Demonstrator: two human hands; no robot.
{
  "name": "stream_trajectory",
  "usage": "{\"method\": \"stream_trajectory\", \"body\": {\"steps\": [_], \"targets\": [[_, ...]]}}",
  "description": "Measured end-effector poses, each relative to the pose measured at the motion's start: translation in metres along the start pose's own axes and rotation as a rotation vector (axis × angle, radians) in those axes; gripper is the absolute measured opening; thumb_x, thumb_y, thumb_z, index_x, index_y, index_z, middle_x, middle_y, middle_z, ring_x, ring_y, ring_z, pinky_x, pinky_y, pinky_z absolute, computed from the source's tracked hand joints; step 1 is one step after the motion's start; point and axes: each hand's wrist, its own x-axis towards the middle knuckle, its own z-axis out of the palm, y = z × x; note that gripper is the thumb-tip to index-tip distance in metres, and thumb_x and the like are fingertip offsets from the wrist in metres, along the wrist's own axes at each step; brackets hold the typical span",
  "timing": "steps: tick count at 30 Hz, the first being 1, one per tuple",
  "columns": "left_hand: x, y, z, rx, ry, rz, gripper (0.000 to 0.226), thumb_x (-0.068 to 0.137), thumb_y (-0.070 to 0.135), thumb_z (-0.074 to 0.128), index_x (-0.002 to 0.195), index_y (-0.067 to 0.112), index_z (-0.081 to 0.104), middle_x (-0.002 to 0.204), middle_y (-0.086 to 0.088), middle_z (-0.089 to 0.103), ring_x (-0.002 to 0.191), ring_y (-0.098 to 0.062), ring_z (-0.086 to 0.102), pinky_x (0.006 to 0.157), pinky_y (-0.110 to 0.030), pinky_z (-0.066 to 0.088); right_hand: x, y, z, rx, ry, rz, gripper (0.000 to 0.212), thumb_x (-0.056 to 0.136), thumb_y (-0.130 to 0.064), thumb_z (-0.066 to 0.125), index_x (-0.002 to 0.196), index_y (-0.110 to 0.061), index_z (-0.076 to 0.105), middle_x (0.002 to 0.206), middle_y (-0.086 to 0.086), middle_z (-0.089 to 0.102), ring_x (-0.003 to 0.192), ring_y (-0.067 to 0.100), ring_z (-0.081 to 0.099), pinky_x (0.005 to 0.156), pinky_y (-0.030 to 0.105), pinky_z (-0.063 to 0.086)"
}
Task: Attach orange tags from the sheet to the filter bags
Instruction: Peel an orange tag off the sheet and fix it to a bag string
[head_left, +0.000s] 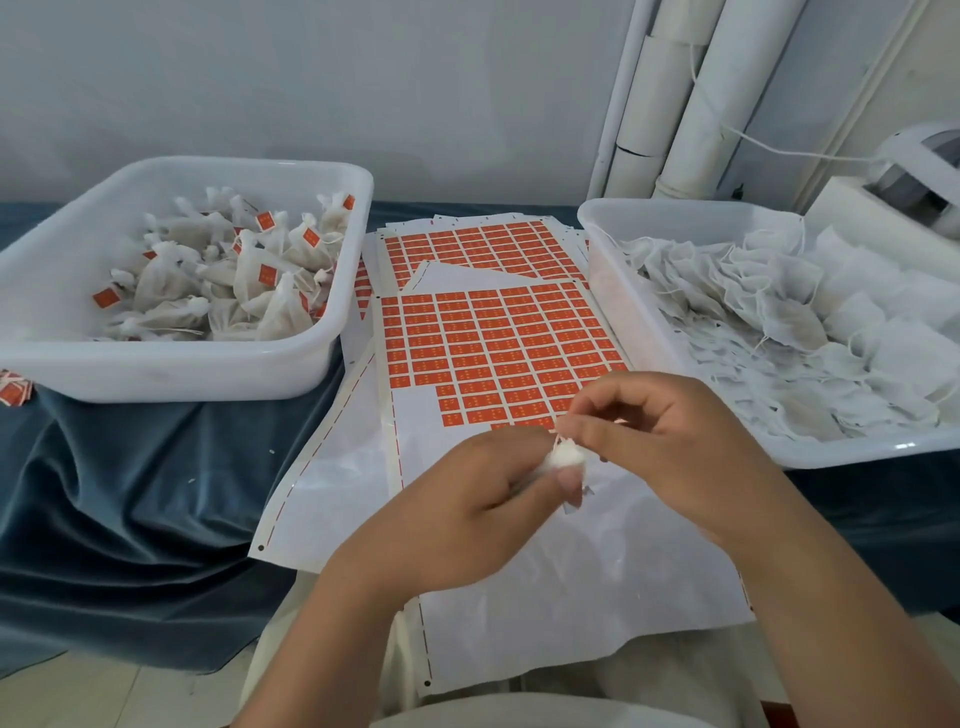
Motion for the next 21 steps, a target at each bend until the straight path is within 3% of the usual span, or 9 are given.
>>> {"method": "stream_trajectory", "body": {"steps": [4,7,11,17,21], "targets": [[-0.001,0.001,-0.005,-0.216,0.022,-0.009,0.029,0.112,0.034,0.042,0.094,0.043,0.063,0.081,0.018,0.059,0.077,-0.007,0.057,0.074,-0.015,0.046,-0.001,0.001,0.000,-0.017,-0.034,-0.086,0.007,0.093,-0.033,0.073,0.090,-0.037,0.077,0.090,-0.011,0.074,0.086,0.011,0.070,0.075,0.017,0.053],[-0.002,0.000,-0.006,-0.326,0.046,-0.044,0.030,0.108,0.043,0.042,0.089,0.044,0.066,0.080,0.014,0.058,0.076,-0.005,0.055,0.074,-0.018,0.048,-0.001,0.000,0.006,-0.200,0.013,-0.239,0.011,0.096,-0.024,0.070,0.092,-0.032,0.075,0.091,-0.013,0.070,0.090,0.016,0.068,0.075,0.014,0.050],[-0.001,-0.004,-0.006,-0.359,0.069,-0.088,0.033,0.106,0.047,0.041,0.087,0.041,0.067,0.078,0.019,0.058,0.075,-0.003,0.055,0.075,-0.017,0.048,-0.003,-0.004,0.004,-0.393,0.033,-0.384,0.013,0.099,-0.021,0.065,0.095,-0.026,0.076,0.090,-0.017,0.065,0.088,0.009,0.065,0.075,0.009,0.046],[-0.002,-0.009,-0.007,-0.361,0.044,-0.130,0.032,0.104,0.051,0.042,0.087,0.045,0.068,0.084,0.019,0.063,0.080,0.000,0.059,0.078,-0.013,0.047,-0.004,-0.004,0.001,-0.445,0.004,-0.402,0.010,0.094,-0.019,0.070,0.096,-0.023,0.080,0.089,-0.021,0.063,0.086,0.007,0.064,0.075,0.010,0.046],[-0.002,-0.014,-0.009,-0.381,-0.001,-0.186,0.035,0.105,0.049,0.042,0.084,0.042,0.069,0.086,0.010,0.065,0.083,-0.007,0.061,0.083,-0.023,0.052,-0.003,-0.003,0.001,-0.437,0.008,-0.389,0.011,0.092,-0.018,0.071,0.094,-0.022,0.081,0.087,-0.017,0.066,0.085,0.007,0.065,0.074,0.011,0.047]]}}
